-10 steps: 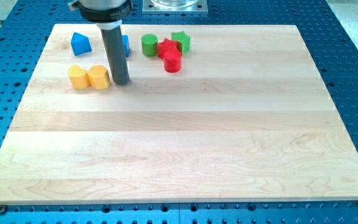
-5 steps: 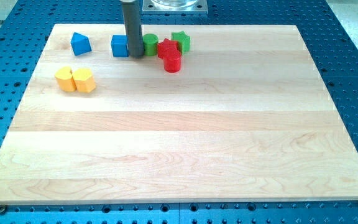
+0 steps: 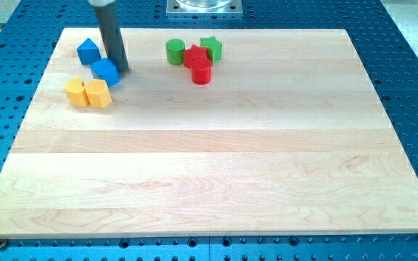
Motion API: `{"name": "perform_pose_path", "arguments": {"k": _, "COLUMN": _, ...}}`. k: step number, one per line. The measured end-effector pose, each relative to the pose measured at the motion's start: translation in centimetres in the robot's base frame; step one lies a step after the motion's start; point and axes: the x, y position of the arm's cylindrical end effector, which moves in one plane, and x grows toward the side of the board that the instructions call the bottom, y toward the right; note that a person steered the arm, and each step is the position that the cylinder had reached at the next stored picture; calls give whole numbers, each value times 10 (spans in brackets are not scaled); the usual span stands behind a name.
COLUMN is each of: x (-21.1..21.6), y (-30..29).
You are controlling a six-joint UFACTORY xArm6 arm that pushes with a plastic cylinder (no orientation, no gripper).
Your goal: Push both the blue blocks above the yellow blocks
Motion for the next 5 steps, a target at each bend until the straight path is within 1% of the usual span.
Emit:
{"name": "perform_pose_path", "arguments": {"k": 1, "x": -58, "y": 35}}
{"name": "perform_pose_path", "arguments": {"k": 2, "x": -122, "y": 16}}
{"name": "perform_pose_path", "arguments": {"k": 3, "x": -123, "y": -43}}
{"name": "perform_pose_path", "arguments": {"k": 5, "x": -41, "y": -49}}
